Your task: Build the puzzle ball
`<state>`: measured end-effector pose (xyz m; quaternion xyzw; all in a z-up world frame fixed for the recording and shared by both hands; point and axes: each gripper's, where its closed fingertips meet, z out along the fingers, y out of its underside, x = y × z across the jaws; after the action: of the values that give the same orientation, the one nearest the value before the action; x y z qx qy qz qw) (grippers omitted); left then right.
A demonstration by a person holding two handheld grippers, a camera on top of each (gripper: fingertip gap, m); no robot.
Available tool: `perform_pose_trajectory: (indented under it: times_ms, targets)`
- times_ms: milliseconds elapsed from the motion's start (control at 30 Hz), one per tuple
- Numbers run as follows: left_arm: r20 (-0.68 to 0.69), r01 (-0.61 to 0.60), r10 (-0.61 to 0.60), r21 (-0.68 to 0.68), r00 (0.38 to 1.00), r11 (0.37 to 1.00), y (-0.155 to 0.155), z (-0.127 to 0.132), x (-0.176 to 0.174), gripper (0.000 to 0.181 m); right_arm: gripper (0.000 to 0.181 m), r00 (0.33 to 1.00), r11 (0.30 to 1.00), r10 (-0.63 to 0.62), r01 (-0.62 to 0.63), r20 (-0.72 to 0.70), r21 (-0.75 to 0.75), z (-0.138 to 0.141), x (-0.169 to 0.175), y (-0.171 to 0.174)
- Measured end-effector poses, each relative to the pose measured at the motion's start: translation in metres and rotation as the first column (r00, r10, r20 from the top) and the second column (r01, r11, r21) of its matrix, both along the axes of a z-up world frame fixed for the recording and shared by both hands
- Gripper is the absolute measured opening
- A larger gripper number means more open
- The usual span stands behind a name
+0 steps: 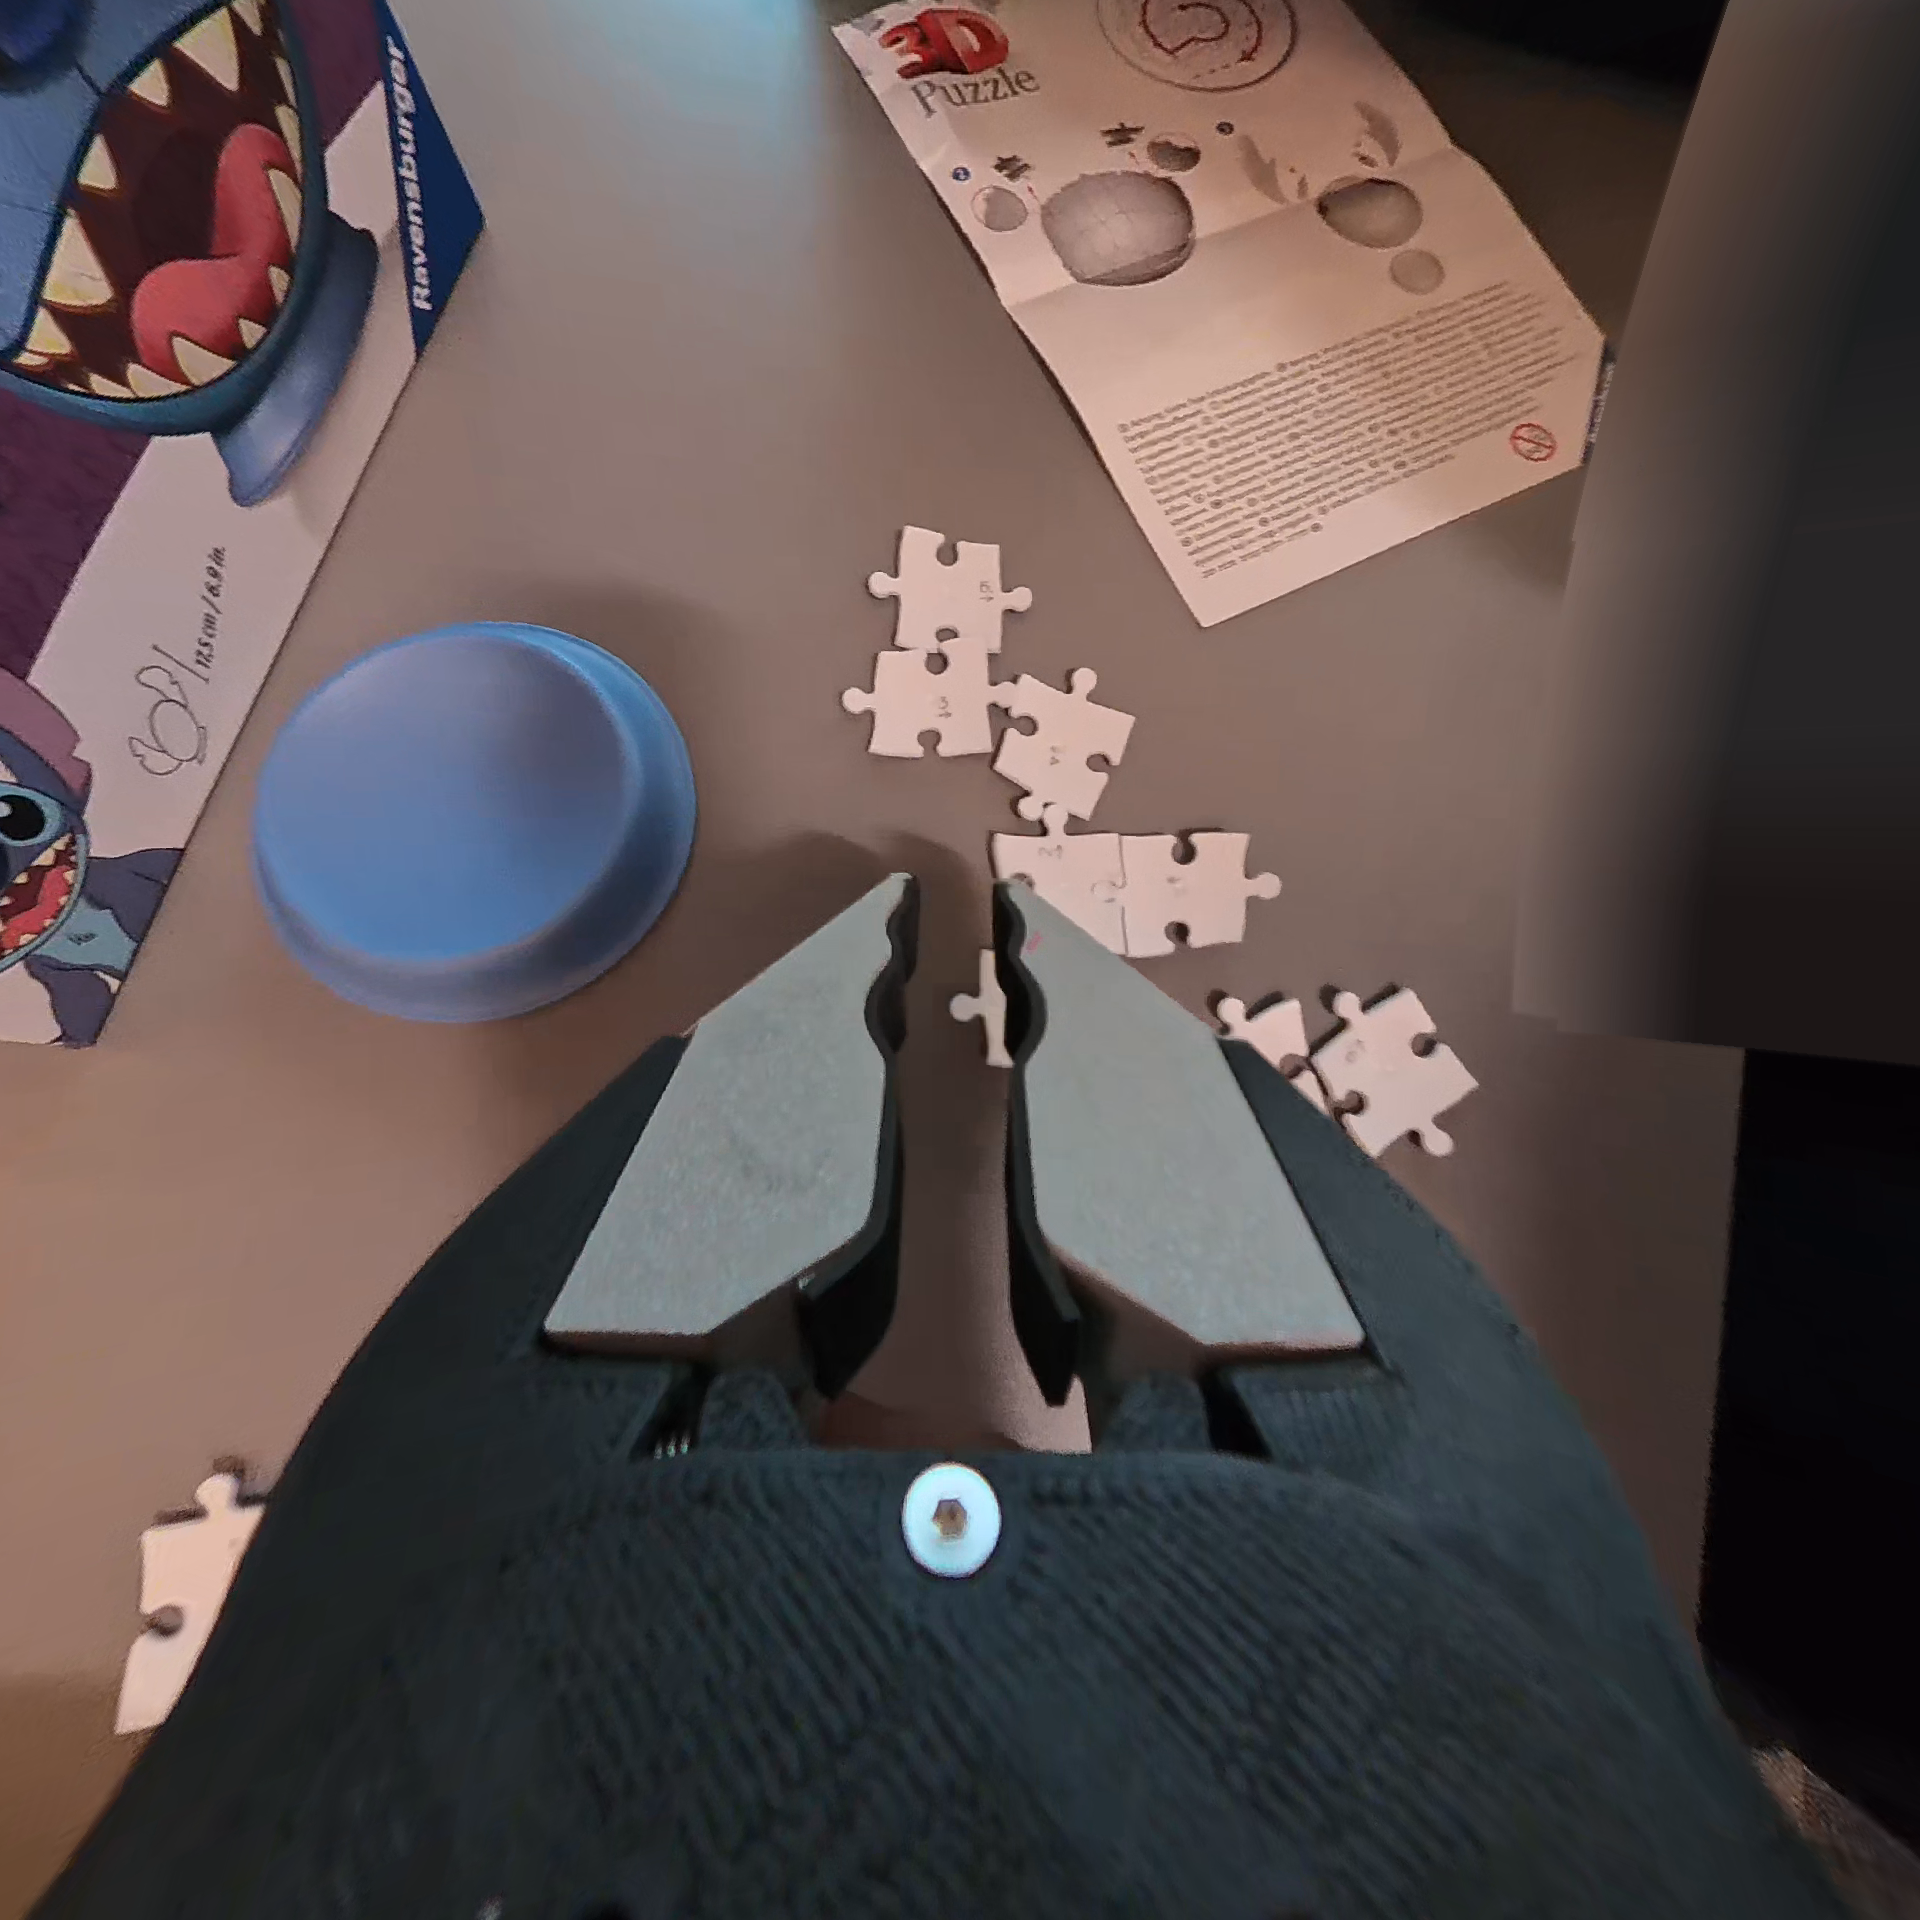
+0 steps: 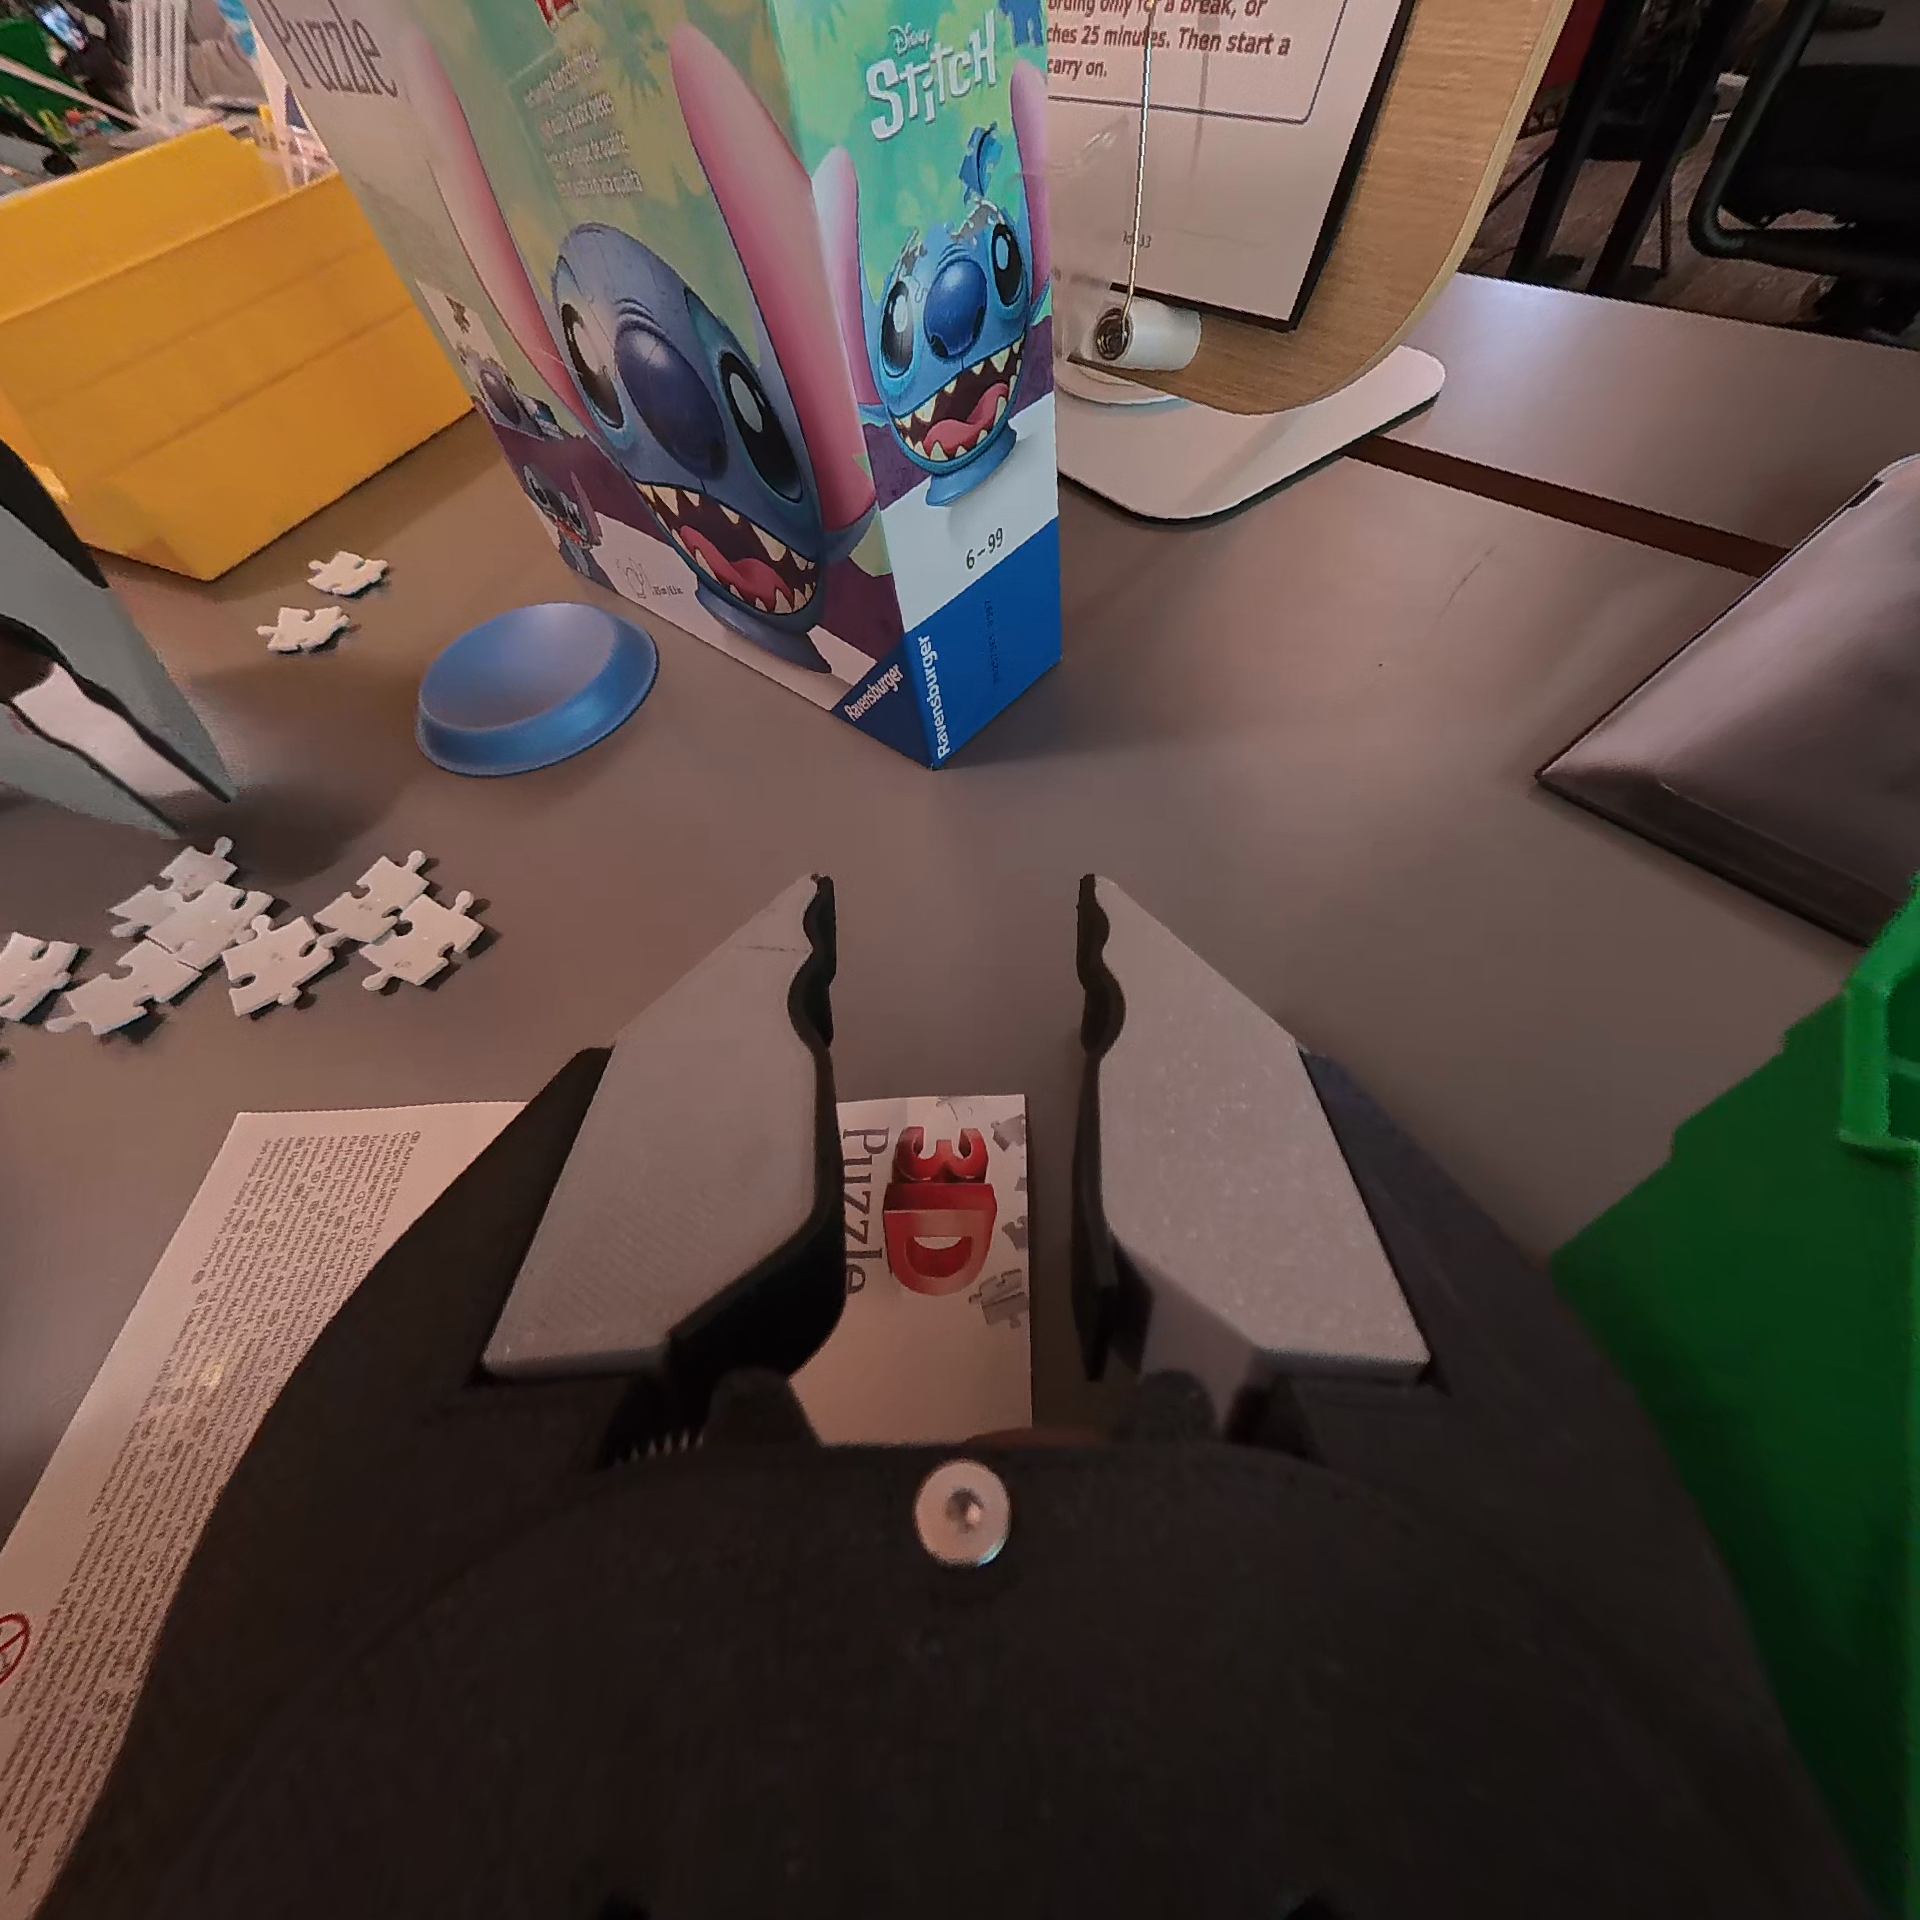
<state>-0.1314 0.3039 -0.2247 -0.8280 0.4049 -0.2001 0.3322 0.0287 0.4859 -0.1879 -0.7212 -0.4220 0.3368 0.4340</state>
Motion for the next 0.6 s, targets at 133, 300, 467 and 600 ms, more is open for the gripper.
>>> perform_pose_trajectory:
  times_ms: [133, 300, 467, 600]
  targets:
    - [0.023, 0.037, -0.036, -0.055, 0.999, 0.998, -0.009, -0.003, 0.004, 0.013, 0.044, 1.000, 1.000, 0.000, 0.000, -0.001, 0.002, 0.001, 0.000, 0.000]
    - [0.010, 0.056, -0.055, -0.117, 0.998, 0.992, -0.014, -0.016, 0.006, 0.018, 0.044, 1.000, 1.000, 0.000, 0.000, -0.007, 0.003, 0.002, 0.000, 0.000]
    - [0.023, 0.065, -0.062, -0.137, 0.998, 0.988, -0.015, -0.020, 0.012, 0.018, 0.044, 1.000, 1.000, 0.003, -0.003, -0.008, 0.007, 0.003, 0.000, -0.001]
    - [0.023, 0.066, -0.063, -0.128, 0.998, 0.990, -0.014, -0.020, 0.014, 0.016, 0.044, 1.000, 1.000, 0.003, -0.003, -0.011, 0.008, 0.005, 0.000, -0.002]
